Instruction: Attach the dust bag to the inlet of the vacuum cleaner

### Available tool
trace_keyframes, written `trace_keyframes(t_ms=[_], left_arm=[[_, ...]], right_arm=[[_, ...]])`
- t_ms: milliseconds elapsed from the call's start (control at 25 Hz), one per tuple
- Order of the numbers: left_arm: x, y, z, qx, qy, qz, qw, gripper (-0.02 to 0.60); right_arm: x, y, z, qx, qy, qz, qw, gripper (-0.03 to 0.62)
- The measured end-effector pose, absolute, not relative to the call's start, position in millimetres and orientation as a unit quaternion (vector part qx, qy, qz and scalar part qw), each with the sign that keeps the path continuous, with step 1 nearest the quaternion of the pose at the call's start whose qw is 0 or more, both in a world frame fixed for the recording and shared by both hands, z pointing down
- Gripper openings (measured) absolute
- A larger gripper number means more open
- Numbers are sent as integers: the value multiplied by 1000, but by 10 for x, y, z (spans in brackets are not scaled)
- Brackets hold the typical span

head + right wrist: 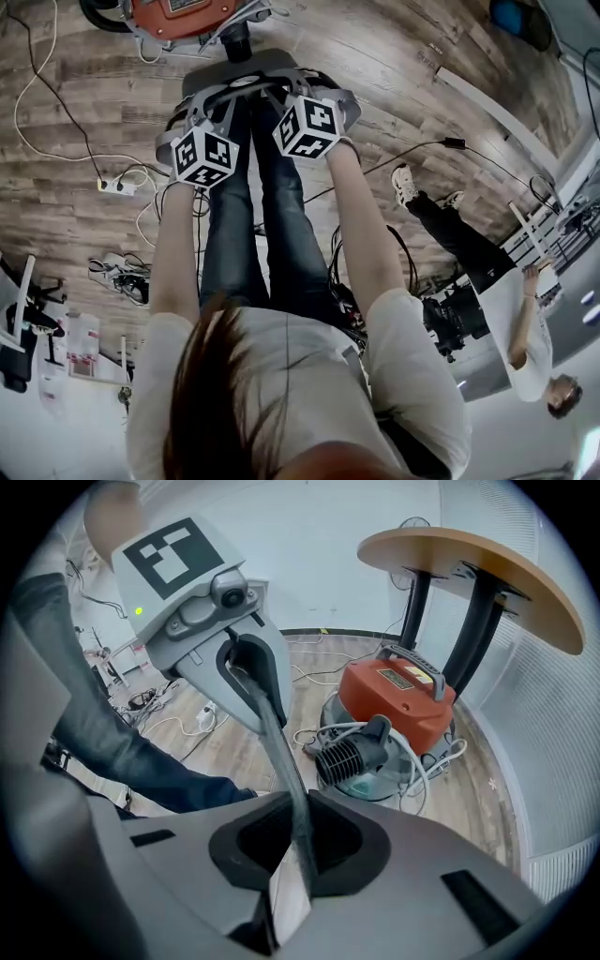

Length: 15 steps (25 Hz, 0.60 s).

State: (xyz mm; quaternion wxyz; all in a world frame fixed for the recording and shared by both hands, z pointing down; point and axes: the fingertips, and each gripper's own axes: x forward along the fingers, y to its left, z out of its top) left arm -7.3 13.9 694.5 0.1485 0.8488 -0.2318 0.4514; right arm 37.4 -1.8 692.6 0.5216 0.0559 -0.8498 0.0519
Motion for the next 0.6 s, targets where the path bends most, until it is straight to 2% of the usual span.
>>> trace_keyframes(t_ms=[600], left_arm=[[-117, 51, 7292, 850, -229, 455, 131, 46]], right_arm=[[334, -95, 7283, 68, -846, 56, 526, 34]])
